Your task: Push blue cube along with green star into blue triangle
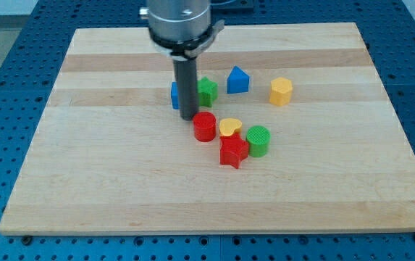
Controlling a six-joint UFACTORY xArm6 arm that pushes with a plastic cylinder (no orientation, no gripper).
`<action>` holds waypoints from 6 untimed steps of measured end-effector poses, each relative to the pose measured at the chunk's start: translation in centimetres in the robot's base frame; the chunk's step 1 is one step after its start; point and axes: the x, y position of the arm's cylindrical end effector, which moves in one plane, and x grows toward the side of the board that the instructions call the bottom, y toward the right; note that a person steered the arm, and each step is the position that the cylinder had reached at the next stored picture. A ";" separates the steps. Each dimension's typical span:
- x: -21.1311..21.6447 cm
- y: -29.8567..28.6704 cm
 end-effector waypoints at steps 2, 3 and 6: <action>-2.3 -4.7; -3.6 -1.9; -3.1 2.2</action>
